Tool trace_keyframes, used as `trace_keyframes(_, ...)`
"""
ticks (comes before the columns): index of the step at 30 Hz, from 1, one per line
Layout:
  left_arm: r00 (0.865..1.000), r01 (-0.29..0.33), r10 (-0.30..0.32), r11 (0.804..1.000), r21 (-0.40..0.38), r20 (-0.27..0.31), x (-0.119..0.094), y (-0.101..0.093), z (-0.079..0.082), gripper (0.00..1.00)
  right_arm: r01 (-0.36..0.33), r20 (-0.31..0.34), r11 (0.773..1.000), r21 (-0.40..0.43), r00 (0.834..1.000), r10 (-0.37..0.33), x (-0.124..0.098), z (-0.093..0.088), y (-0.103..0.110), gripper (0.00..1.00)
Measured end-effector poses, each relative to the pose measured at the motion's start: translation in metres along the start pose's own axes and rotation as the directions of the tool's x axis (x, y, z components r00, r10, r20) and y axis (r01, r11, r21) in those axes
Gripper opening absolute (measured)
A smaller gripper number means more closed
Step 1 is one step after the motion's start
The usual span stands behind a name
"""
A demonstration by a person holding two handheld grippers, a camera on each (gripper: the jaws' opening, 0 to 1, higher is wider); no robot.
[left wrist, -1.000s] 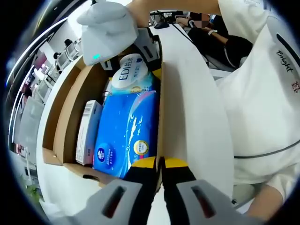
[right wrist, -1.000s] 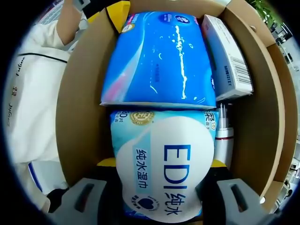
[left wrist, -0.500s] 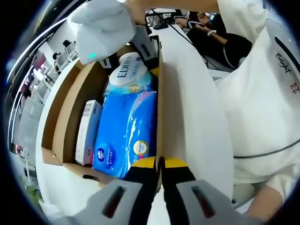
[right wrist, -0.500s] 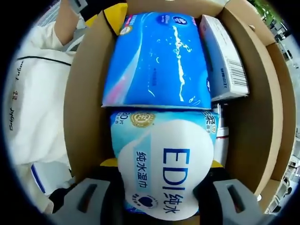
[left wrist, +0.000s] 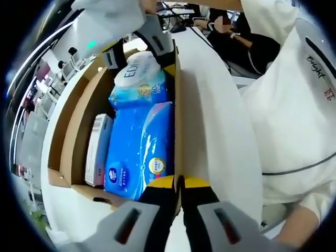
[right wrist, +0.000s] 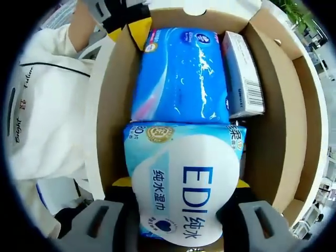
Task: Operate the shoe box by opening the lid, removing the specified soft item, and placing it in the target area until the item is outside and the box remains undamaged.
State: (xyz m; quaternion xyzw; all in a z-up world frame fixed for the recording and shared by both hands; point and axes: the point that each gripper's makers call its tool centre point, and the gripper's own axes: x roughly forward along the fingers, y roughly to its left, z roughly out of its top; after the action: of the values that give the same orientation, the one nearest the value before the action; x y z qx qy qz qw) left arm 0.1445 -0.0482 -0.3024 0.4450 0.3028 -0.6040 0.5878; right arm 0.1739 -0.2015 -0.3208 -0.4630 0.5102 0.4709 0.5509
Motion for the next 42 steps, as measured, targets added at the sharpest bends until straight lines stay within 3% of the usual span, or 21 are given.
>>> trace_keyframes(5,1.0,0.001,-0.001,1.0,0.0,-0.001,0.0,0.0,0.0,0.03,0.003,0.022,1.0,0.008,1.0,-0.003,-0.018,0.005,0.003,0.61)
trace_keyframes(6,1.0,-0.001,0.001,1.0,0.002,-0.002,0.0,0.0,0.0,0.03,0.031,0.051,0.999,0.018,0.998,-0.031,-0.023,0.01,-0.002,0.61)
trace_keyframes(10,1.0,-0.008,0.008,1.0,0.005,0.0,0.0,0.0,-0.001,0.03,0.027,-0.011,1.0,-0.002,1.0,-0.027,-0.027,0.007,0.002,0.61)
trace_keyframes(15,1.0,-0.01,0.01,1.0,0.005,0.001,0.0,0.0,-0.001,0.03,0.019,-0.044,1.0,-0.009,0.999,-0.019,-0.034,0.0,0.002,0.61)
trace_keyframes(20,1.0,-0.009,0.009,1.0,0.003,-0.002,0.0,0.0,-0.001,0.03,0.015,-0.017,0.997,-0.069,1.0,-0.017,-0.037,0.003,0.006,0.61)
trace_keyframes(27,1.0,-0.02,0.02,1.0,0.01,0.009,0.0,0.001,-0.001,0.04,0.032,-0.033,0.997,-0.067,0.999,-0.034,-0.047,0.002,-0.002,0.61)
trace_keyframes(29,1.0,-0.019,0.019,1.0,0.008,0.006,0.0,0.001,-0.001,0.04,0.017,-0.034,1.0,-0.023,0.999,-0.018,-0.051,0.001,-0.001,0.61)
trace_keyframes(42,1.0,-0.015,0.015,1.0,0.006,0.01,0.0,0.001,-0.001,0.04,0.019,-0.033,0.997,-0.076,0.999,-0.022,-0.065,-0.002,-0.002,0.61)
